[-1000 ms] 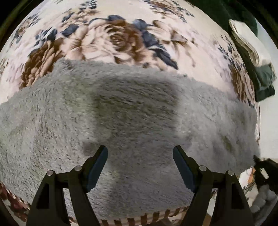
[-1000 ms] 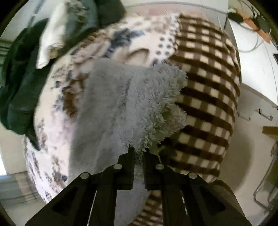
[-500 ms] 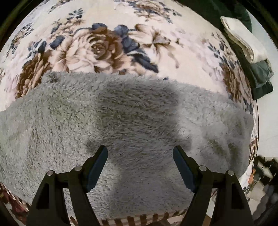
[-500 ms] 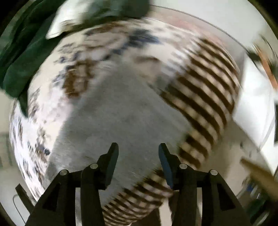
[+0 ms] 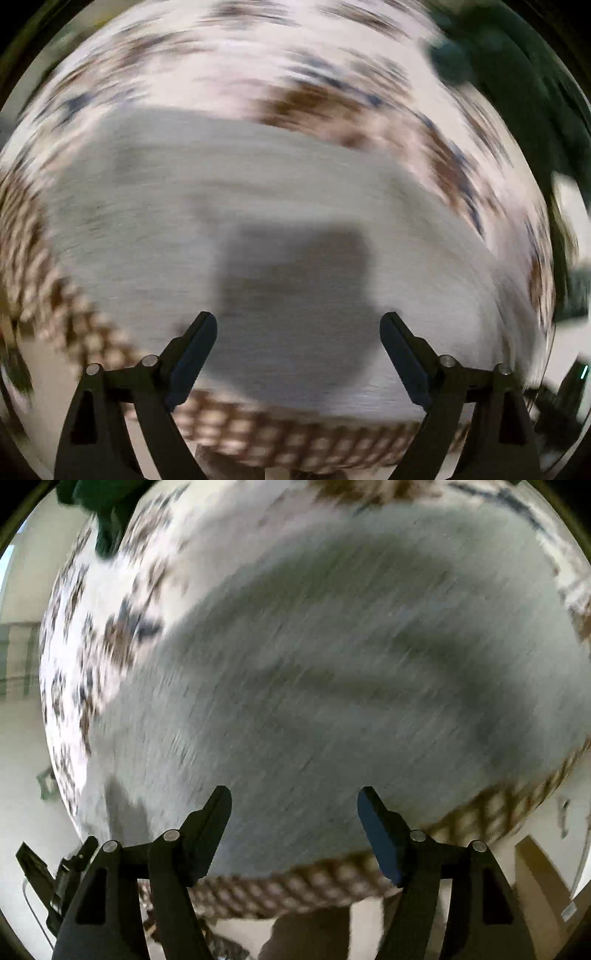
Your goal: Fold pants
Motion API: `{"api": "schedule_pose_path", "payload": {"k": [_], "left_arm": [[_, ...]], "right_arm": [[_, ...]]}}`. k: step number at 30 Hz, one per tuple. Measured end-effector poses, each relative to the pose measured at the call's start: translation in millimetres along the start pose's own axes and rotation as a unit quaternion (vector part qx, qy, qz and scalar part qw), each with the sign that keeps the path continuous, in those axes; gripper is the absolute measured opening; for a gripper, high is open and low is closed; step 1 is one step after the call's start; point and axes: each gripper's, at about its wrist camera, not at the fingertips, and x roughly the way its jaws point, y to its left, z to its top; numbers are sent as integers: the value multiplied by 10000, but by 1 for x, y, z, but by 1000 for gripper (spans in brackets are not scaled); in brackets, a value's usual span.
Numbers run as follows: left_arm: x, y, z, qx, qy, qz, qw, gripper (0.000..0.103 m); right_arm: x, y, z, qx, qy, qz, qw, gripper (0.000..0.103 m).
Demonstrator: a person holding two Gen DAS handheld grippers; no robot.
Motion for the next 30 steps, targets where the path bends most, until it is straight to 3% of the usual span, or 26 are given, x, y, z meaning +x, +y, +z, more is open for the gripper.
{"api": "schedule_pose_path", "payload": {"k": [3, 5, 9, 12, 13, 14, 15, 16, 17, 23, 30], "left_arm": [[-17, 80, 16, -674, -220, 204, 9973, 90], [-18, 112, 24, -929, -223, 278, 9950, 90], [1, 166, 45, -1448, -59, 50, 9894, 89], [25, 188, 58, -1615, 8, -347, 9863, 84], [29, 187, 59, -1623, -20, -499, 9855, 64], [30, 188, 61, -1591, -51, -605, 9854, 27], [32, 188, 62, -1500, -58, -551, 9871, 18], [31, 187, 63, -1447, -98, -607, 9876, 17], [26, 189, 62, -1418, -169, -692, 9873, 14], [-23, 199, 67, -1206, -663, -1080, 9846, 10], [-25, 220, 89, -1166, -797, -880, 9861, 9]], "right_arm": [[20, 20, -35, 212, 238, 204, 9993, 73], [34, 30, -59, 481, 401, 367, 9974, 73], [60, 47, -92, 954, 531, 607, 9922, 73], [76, 64, -101, 1093, 295, 664, 9914, 72], [79, 68, -103, 1115, 175, 614, 9917, 70], [83, 74, -103, 1130, 22, 585, 9919, 56], [85, 79, -104, 1082, -84, 464, 9930, 24], [87, 85, -105, 1042, -164, 234, 9941, 9], [87, 90, -107, 1062, -246, 157, 9939, 7], [66, 135, -128, 785, -557, 69, 9953, 7], [61, 156, -139, 525, -439, 174, 9975, 7]]}}
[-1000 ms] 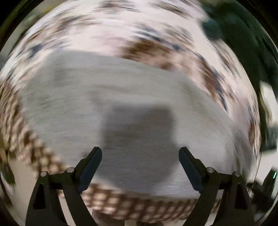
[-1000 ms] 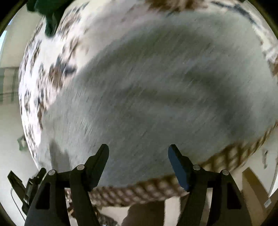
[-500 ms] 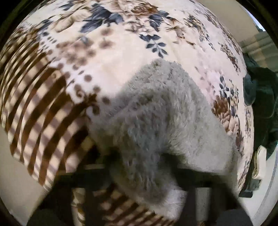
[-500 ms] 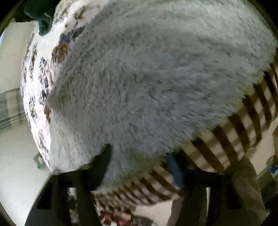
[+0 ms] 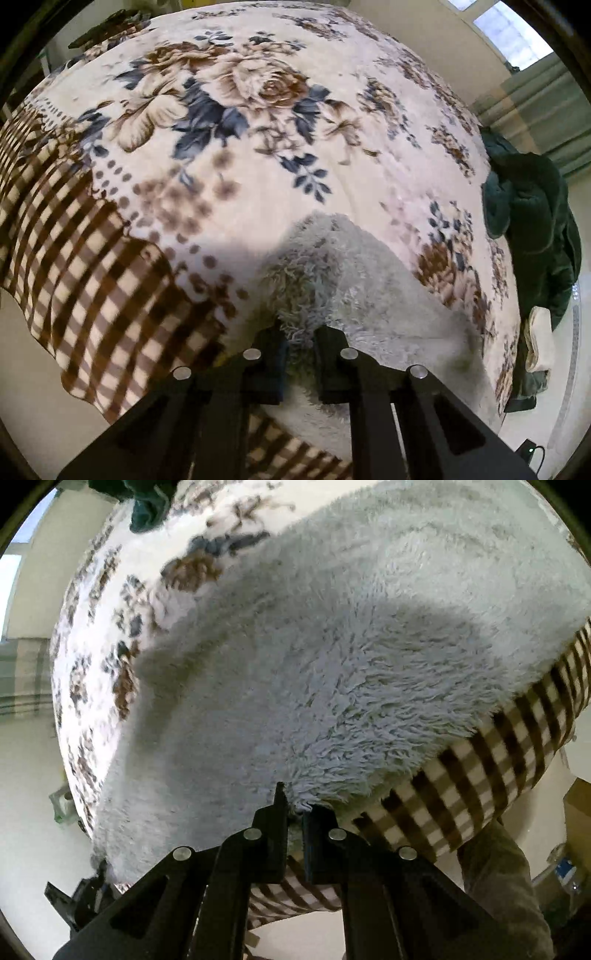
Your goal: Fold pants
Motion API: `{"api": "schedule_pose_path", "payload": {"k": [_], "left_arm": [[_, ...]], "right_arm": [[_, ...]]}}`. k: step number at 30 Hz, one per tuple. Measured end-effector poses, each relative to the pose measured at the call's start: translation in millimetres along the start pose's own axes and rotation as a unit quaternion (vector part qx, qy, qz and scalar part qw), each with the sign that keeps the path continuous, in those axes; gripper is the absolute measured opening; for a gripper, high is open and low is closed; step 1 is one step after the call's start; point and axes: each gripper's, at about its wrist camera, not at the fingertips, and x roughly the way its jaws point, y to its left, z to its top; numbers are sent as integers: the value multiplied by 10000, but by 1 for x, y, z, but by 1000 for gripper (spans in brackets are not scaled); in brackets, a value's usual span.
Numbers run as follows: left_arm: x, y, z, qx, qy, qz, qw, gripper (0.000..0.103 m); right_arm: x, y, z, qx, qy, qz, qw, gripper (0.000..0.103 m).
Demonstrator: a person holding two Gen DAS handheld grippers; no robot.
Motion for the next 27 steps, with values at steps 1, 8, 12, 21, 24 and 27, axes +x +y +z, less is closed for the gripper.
{"api": "schedule_pose_path", "payload": {"k": [1, 8, 12, 21, 24, 27], "left_arm": [[3, 4, 1, -6, 52, 24, 10000, 10], [7, -20, -25, 220, 551, 812, 9949, 54], [-3, -68, -54, 758, 569, 987, 9906, 84], [40, -240, -152, 1940, 1356, 122, 9715, 84], [62, -298, -196, 2400, 1643, -47, 9568, 84], [83, -346, -239, 2821, 1926, -126, 9398, 84]], "right_arm": [[11, -3, 1, -41, 223, -48, 9997, 7], [19, -62, 12, 490, 841, 353, 9946, 48], [-26, -120, 28, 1050, 406, 409, 9928, 48], [-127, -307, 111, 3046, -1503, 190, 9403, 48], [-136, -362, 136, 3500, -1769, 508, 9185, 48], [-123, -402, 156, 3907, -1803, 1104, 8959, 50]]}}
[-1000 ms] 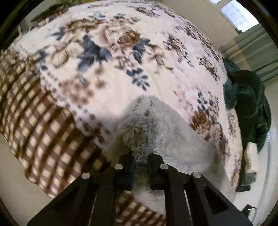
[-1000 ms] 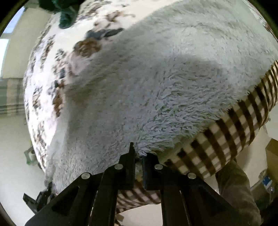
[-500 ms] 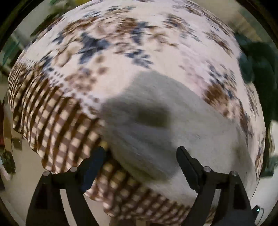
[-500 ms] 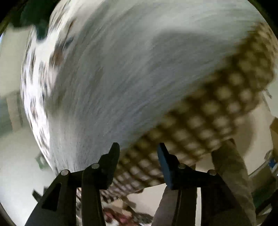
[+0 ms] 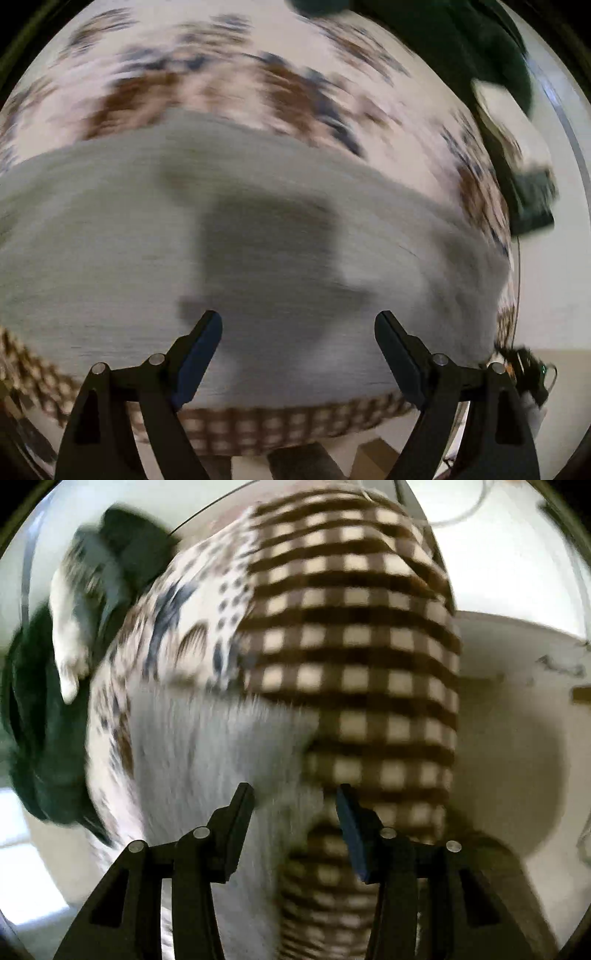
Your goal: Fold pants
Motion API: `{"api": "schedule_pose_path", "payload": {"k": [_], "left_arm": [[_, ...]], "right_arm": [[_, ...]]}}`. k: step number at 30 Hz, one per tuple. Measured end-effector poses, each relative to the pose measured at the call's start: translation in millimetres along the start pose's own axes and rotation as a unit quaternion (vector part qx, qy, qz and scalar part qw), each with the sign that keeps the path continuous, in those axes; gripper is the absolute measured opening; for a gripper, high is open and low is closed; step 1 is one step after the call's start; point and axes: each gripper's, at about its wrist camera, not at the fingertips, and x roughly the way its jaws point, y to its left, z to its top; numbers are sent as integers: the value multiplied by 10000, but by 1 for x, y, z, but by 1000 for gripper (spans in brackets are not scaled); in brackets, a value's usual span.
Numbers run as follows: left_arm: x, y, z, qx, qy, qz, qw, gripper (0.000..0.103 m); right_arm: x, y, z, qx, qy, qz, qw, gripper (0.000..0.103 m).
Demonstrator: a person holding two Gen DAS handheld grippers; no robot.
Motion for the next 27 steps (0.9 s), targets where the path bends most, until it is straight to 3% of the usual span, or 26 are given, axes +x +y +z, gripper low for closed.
{"api": "schedule_pose_path", "payload": {"k": [2, 4, 5, 11, 13, 15, 18, 23, 27], "left_arm": [[21, -35, -2, 256, 226, -19, 9994, 84], [36, -59, -4, 457, 372, -9, 9983, 84], [44, -70, -4, 553, 450, 48, 9974, 84], [78, -111, -10, 1011, 726, 269, 9919, 84], [84, -118, -12, 1077, 782, 313, 9906, 84], [88, -122, -11, 1116, 798, 349, 9899, 84], [96, -123, -11, 1129, 813, 369, 9896, 84], [124, -106, -12, 1046, 1000, 533, 9880, 84], [134, -98, -7, 906, 1073, 330, 9895, 91]], "right_arm": [[12, -6, 19, 173, -15, 330, 9993, 49], [17, -3, 30, 168, 42, 524, 9985, 18], [13, 4, 36, -49, 64, 533, 9985, 10], [-29, 55, 36, -1421, -352, 715, 9866, 10], [-23, 51, 40, -1523, 11, 541, 9868, 15], [-12, 31, 44, -1288, 516, 245, 9900, 43], [-4, -5, 43, -608, 753, 406, 9945, 63], [25, -34, 25, 62, 1300, 1118, 9852, 63], [50, -42, 12, 641, 1494, 1547, 9745, 63]]}}
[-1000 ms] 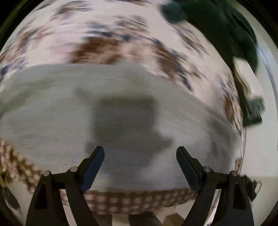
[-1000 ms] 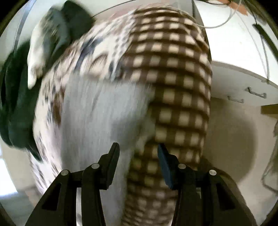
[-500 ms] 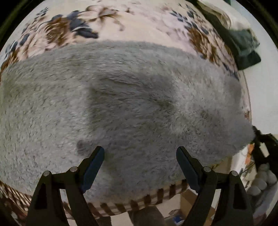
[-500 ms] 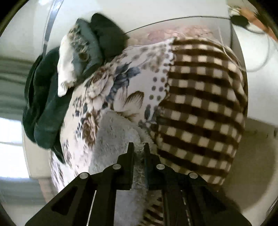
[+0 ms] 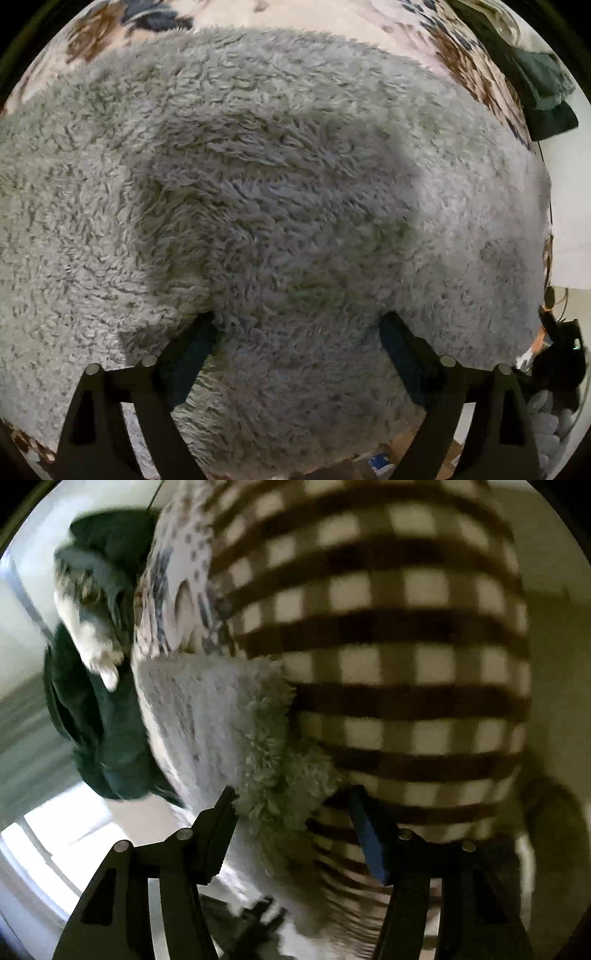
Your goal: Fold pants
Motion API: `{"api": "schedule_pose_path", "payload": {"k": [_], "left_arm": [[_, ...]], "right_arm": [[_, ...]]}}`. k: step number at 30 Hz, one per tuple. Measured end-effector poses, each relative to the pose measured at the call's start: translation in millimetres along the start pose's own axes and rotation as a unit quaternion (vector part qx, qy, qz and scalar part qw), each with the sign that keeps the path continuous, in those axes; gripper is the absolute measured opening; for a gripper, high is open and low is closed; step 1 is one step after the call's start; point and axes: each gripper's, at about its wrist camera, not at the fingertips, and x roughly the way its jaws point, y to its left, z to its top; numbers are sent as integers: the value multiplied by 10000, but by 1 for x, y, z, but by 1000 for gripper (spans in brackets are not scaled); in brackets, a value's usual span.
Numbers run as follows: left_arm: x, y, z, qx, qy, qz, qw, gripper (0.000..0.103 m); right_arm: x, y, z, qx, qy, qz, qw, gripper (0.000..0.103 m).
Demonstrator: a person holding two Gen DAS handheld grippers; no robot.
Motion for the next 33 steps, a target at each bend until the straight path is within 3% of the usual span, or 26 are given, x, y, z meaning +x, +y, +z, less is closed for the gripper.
{"api": "schedule_pose_path", "payload": {"k": [1, 3, 5, 7, 10, 11, 12, 16, 20, 21, 22, 23, 29, 33], "left_arm": [[-1, 0, 1, -22, 4, -25, 10000, 91], [-3, 2, 0, -34, 38, -37, 10000, 91], [-7, 3, -1, -49, 33, -60, 10000, 91], [-8, 5, -3, -52, 38, -75, 10000, 91], [-10, 9, -6, -97, 36, -94, 9999, 91], [-9, 11, 1, -108, 48, -90, 9999, 91], [-11, 14, 1, -125, 51, -86, 9999, 91], [-8, 17, 1, -72, 92, -80, 9999, 98], [0, 12, 0, 132, 146, 72, 9998, 103], [1, 11, 0, 150, 141, 122, 9997, 103], [2, 11, 0, 149, 134, 151, 9997, 103], [3, 10, 0, 137, 126, 165, 9997, 103], [15, -1, -2, 113, -3, 610, 9981, 103], [17, -9, 0, 38, 183, 748, 9970, 103]], "right_arm": [[0, -3, 0, 171, -165, 172, 9996, 61], [-6, 2, 1, 247, -478, 466, 9975, 39], [-21, 23, 5, -158, -664, 626, 9957, 39], [-39, 41, 5, -581, -893, 428, 9934, 44], [-53, 48, 0, -936, -1056, -440, 9890, 45], [-52, 46, -2, -1078, -984, -967, 9845, 45], [-56, 35, -3, -1162, -890, -1170, 9823, 45], [-31, 15, -12, -1148, -328, -1207, 9855, 45], [-5, 17, -17, -1232, -207, -990, 9872, 45], [3, 21, -16, -1264, -231, -927, 9874, 42], [6, 24, -14, -1273, -285, -876, 9876, 33], [12, 28, -12, -1283, -413, -931, 9865, 9], [-15, 68, 5, -1526, -1412, -1297, 9695, 8], [-17, 75, 23, -1634, -1365, -1534, 9650, 8]]}}
